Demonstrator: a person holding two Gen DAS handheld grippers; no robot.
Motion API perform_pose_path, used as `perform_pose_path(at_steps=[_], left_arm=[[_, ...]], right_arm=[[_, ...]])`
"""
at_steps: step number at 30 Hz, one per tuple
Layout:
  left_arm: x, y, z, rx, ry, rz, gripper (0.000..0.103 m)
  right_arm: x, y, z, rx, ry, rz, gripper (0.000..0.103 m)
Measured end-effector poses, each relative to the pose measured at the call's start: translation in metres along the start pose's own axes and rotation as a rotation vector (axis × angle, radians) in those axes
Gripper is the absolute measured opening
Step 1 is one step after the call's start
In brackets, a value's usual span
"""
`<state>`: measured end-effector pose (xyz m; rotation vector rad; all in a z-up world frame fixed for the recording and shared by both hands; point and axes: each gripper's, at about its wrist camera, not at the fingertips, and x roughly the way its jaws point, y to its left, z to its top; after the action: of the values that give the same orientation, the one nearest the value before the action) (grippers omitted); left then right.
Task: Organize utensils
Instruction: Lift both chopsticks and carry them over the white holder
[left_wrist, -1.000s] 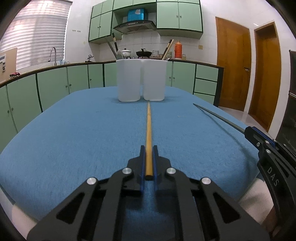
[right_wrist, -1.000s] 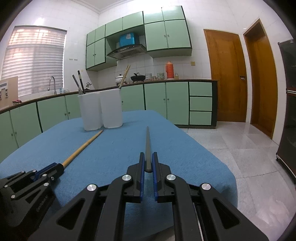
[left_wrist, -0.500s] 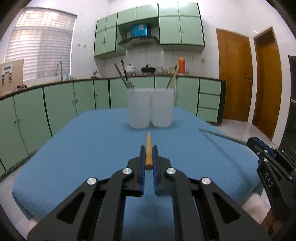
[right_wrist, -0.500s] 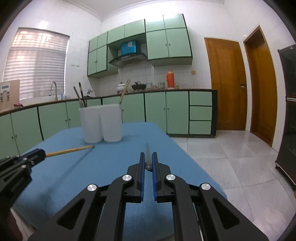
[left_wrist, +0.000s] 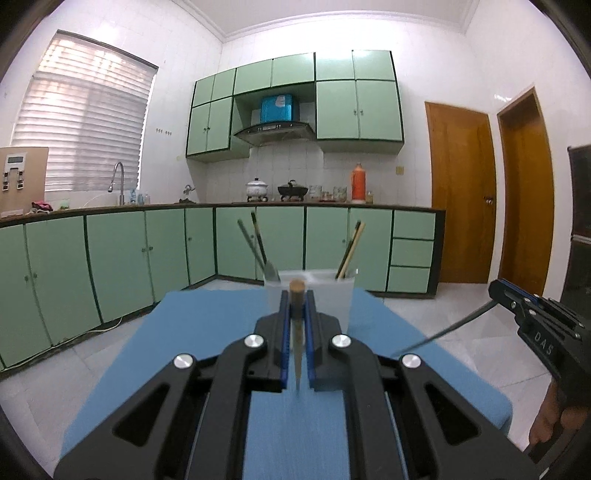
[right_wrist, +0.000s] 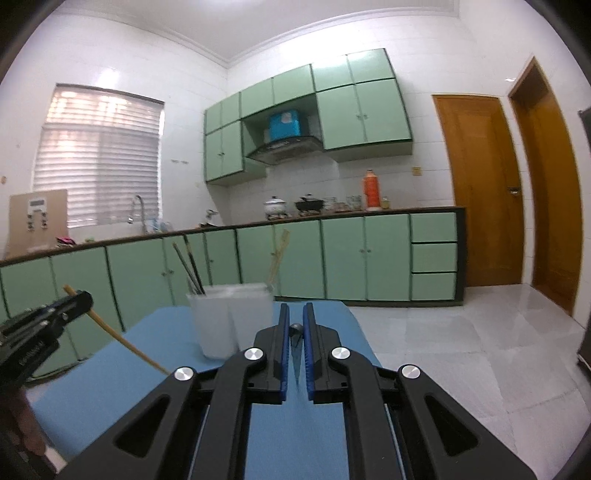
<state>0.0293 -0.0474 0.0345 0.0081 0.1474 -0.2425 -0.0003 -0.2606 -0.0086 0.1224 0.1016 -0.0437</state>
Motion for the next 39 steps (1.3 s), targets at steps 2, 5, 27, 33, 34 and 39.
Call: perform_pose_path(at_steps=[2,5,27,33,34,39], left_arm=[[0.005,0.004,0.014,-0.006,-0.002,-0.017,0.006],[0.012,0.01,0.03,-0.021,0.005,-0.045,0.006],[0.076,0.029,0.157,-0.012,0.032,-0.133,0.006],[0.119,0.029,0.185,0.017,0.079,-0.124,0.006],[0.128,0.029,0.188,0.023,0.087,-0.12,0.006],[0.168,0.032,0.184,0.033,0.132,-0.102,0.006]], right_arm=[[0.006,0.0,0.019,0.007,0.005,0.036,0.007],[0.014,0.003,0.042,0.03,0.018,0.087,0.007],[0.102,0.031,0.181,0.002,0.004,0.242,0.007],[0.142,0.04,0.214,-0.008,-0.021,0.236,0.007],[0.15,0.041,0.218,-0.008,-0.026,0.233,0.007],[0.19,0.042,0.219,-0.007,-0.017,0.206,0.007]])
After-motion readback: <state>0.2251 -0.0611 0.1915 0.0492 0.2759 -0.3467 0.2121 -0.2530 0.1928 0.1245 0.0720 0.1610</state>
